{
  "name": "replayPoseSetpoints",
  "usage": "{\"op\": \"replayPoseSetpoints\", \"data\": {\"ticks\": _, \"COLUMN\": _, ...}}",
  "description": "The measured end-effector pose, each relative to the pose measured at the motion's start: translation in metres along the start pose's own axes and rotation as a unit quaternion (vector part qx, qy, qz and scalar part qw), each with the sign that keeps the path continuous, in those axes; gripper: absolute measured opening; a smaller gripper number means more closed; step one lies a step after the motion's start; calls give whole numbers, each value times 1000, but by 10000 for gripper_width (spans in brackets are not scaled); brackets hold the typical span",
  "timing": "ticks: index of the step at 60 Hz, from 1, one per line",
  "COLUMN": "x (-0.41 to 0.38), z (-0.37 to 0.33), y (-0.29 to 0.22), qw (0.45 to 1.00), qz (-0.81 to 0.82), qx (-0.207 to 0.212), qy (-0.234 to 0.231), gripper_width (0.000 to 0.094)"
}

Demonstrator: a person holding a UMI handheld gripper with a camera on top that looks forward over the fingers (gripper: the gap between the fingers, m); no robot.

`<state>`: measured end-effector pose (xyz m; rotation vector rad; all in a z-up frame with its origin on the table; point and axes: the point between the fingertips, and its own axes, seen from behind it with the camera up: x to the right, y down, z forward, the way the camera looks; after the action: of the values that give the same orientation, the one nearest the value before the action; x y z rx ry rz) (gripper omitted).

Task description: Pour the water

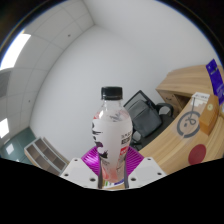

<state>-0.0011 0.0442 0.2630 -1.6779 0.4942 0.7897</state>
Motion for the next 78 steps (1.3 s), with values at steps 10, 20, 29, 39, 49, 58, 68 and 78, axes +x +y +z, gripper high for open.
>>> {"op": "replayPoseSetpoints", "data": {"ticks": 10, "x": 83, "z": -12, "y": -37, "qw": 974, "qz": -210, "qx": 14, "qy": 78, "gripper_width": 288}}
{"op": "replayPoseSetpoints", "data": {"ticks": 20, "x": 177, "z": -19, "y": -34, "qw": 937, "qz": -322, "qx": -12, "qy": 138, "gripper_width": 287}}
{"op": "replayPoseSetpoints", "data": {"ticks": 29, "x": 227, "z": -18, "y": -10, "qw": 927, "qz": -343, "qx": -44, "qy": 149, "gripper_width": 288}}
{"op": "replayPoseSetpoints", "data": {"ticks": 39, "x": 265, "z": -20, "y": 11, "qw": 921, "qz": -350, "qx": -64, "qy": 161, "gripper_width": 288}}
{"op": "replayPoseSetpoints", "data": {"ticks": 49, "x": 265, "z": -25, "y": 14, "qw": 921, "qz": -359, "qx": -50, "qy": 145, "gripper_width": 393}}
{"op": "replayPoseSetpoints", "data": {"ticks": 58, "x": 270, "z": -29, "y": 17, "qw": 921, "qz": -350, "qx": -72, "qy": 157, "gripper_width": 573}}
{"op": "replayPoseSetpoints", "data": {"ticks": 68, "x": 255, "z": -56, "y": 18, "qw": 919, "qz": -337, "qx": -88, "qy": 183, "gripper_width": 855}}
{"op": "replayPoseSetpoints", "data": {"ticks": 78, "x": 209, "z": -120, "y": 18, "qw": 917, "qz": -326, "qx": -102, "qy": 205, "gripper_width": 858}}
